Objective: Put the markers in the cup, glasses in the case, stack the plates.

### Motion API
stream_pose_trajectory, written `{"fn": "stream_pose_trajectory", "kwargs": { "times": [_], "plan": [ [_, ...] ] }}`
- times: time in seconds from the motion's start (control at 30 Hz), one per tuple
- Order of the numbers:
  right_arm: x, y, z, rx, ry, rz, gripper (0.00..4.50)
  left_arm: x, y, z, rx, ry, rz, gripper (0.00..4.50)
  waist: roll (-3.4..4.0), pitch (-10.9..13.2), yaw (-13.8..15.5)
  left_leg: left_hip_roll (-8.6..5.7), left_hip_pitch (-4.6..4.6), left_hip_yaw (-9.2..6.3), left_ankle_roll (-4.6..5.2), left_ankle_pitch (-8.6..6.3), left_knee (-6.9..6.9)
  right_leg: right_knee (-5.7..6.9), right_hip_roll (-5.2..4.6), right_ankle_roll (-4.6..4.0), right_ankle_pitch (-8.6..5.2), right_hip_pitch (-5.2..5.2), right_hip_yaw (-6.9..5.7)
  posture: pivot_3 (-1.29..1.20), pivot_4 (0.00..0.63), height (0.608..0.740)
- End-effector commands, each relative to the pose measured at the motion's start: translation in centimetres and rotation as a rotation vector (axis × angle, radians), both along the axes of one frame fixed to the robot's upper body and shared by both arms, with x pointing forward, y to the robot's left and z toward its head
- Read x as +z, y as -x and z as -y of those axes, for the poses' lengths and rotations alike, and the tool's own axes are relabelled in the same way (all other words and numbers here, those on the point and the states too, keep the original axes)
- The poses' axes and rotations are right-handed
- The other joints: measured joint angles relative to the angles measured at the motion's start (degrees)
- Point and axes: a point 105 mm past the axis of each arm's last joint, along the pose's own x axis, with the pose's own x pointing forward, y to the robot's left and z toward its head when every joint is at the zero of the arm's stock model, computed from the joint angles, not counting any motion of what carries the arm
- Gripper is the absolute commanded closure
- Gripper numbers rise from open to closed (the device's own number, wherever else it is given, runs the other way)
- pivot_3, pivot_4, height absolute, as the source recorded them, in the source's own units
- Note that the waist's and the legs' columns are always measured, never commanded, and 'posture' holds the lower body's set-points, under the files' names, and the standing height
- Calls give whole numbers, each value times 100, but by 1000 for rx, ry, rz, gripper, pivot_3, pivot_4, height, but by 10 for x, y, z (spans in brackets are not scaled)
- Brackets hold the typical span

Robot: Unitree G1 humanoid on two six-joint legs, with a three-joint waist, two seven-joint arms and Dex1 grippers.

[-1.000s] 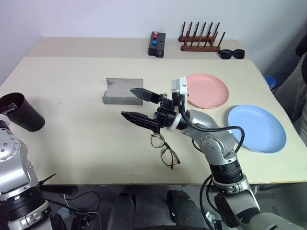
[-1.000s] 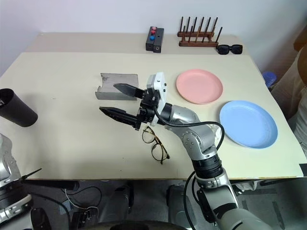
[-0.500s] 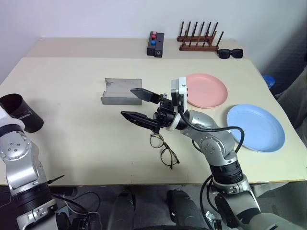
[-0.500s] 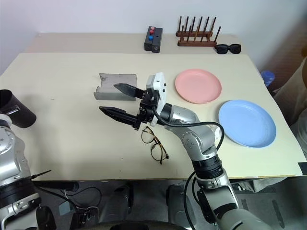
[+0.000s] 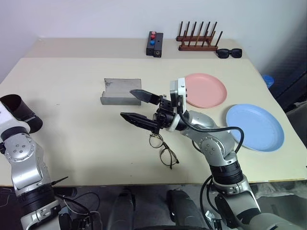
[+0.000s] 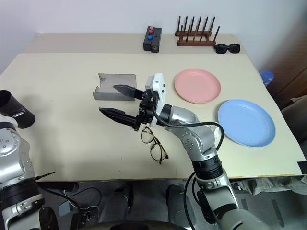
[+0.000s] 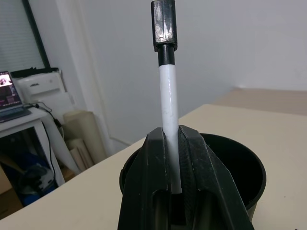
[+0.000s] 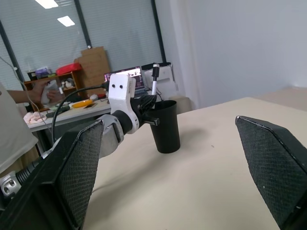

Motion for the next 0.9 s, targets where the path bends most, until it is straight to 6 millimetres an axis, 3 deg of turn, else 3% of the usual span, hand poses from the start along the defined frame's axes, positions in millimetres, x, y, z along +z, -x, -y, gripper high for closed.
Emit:
{"fn": "stream_pose_trajectory", "kwargs": {
  "times": [0.03, 0.23, 0.33, 0.43, 0.7, 0.83, 0.9],
  "plan": [
    [7, 6, 0, 15, -25, 41, 0, 7, 6, -1, 18, -19, 33, 4457, 0, 0, -1, 0, 0, 0, 0, 0, 0, 0, 0, -2, -1, 0, 0, 0, 150, 740],
    [6, 6, 0, 14, -23, 39, 0, 5, 4, -1, 10, -5, 42, 4457, 0, 0, -1, 0, 0, 0, 0, 0, 0, 0, 0, -3, -2, 0, 0, 0, 150, 740],
    [6, 6, 1, 14, -22, 39, 0, 4, 4, -1, 24, -9, 33, 3356, 0, 0, -1, 0, 0, 0, 0, 0, 0, 0, 0, -3, -2, 0, 0, 0, 150, 740],
    [6, 7, 1, 14, -22, 39, 0, 4, 4, -1, 31, -11, 26, 1891, 0, 0, -1, 0, 0, 0, 0, 0, 0, 0, 0, -3, -2, 0, 0, 0, 150, 740],
    [6, 7, 1, 17, -22, 39, 0, 8, 5, -2, 32, -15, 43, 1891, 0, 0, -1, 0, 1, 0, 0, 0, 0, 0, 0, -4, -2, 0, 0, 0, 150, 740],
    [6, 7, 1, 16, -20, 39, 0, 33, -1, 8, -30, -38, 124, 1891, 0, 0, 8, 0, 0, 0, 0, 0, 0, 0, 0, -3, -2, 0, 0, 0, 150, 740],
    [6, 6, 1, 12, -15, 40, 0, 55, -18, 30, -183, -74, 153, 1891, -2, -1, 26, 0, -1, 0, 0, 0, 1, 0, 0, -4, -2, 0, 0, 0, 150, 740]
  ]
}}
